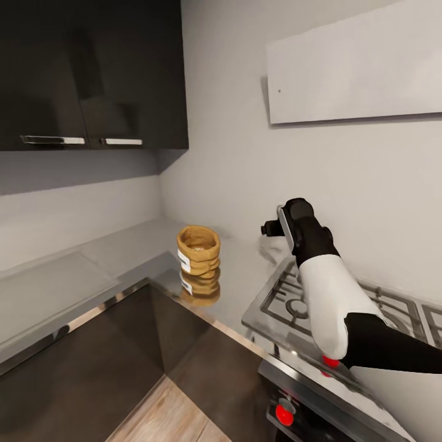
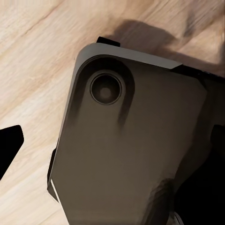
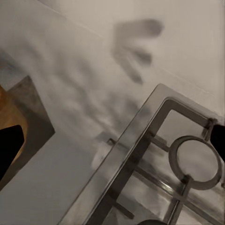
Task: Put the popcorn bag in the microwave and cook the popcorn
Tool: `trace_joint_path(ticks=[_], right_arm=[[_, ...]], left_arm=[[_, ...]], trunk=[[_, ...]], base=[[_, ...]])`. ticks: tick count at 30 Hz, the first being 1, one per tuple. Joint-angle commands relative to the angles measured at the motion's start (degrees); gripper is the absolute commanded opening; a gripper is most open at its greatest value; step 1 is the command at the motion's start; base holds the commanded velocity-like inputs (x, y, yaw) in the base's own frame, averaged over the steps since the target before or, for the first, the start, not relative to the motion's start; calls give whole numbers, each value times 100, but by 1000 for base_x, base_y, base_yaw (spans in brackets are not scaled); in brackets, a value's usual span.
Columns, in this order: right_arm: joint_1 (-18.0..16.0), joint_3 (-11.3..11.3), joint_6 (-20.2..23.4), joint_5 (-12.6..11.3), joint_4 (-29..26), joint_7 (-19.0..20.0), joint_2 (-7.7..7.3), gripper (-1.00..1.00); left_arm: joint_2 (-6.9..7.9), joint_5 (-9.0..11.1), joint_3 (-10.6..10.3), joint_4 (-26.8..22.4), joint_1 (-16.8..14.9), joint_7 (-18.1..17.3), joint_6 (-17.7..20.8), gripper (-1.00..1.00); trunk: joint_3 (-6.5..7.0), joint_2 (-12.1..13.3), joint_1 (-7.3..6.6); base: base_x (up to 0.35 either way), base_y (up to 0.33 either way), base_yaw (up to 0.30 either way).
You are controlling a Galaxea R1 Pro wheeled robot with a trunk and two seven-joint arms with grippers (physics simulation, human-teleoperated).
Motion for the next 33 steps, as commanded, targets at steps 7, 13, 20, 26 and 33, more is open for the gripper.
trace_joint_path(ticks=[7,13,20,26,33], right_arm=[[-4,-20,15,2,-4,0,6,100],[-4,-20,15,2,-4,2,6,100],[-4,-14,15,-3,-5,148,6,100],[-4,45,15,2,-67,712,6,100],[2,63,15,-196,-52,834,6,100]], left_arm=[[-1,3,38,-5,0,-5,-9,100],[2,3,33,-5,0,-15,-9,100],[4,3,32,-5,0,-14,-9,100],[-1,3,39,-5,0,-15,-9,100],[-1,3,35,-5,0,-15,-9,100]], trunk=[[-6,-3,3],[-6,-3,3],[-6,-3,3],[-6,-3,3],[-6,-3,3]], base=[[79,-29,0],[253,106,0],[297,162,0],[196,154,0],[15,13,0]])
